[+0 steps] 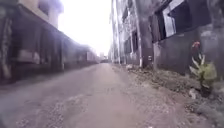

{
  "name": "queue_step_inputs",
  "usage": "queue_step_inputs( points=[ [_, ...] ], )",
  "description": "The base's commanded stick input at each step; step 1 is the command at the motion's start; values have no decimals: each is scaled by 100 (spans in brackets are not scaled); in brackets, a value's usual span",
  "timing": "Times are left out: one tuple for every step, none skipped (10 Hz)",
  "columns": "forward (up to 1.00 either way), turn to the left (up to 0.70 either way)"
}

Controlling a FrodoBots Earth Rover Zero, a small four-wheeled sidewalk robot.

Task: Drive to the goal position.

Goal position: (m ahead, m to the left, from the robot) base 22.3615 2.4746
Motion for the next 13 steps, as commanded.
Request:
queue_step_inputs(
  points=[
    [50, 1],
    [50, 1],
    [50, 1],
    [50, 1],
    [50, 1],
    [50, 1],
    [50, 1],
    [50, 1],
    [50, 1],
    [50, 1],
    [50, 1],
    [50, 1],
    [50, 1]
  ],
)
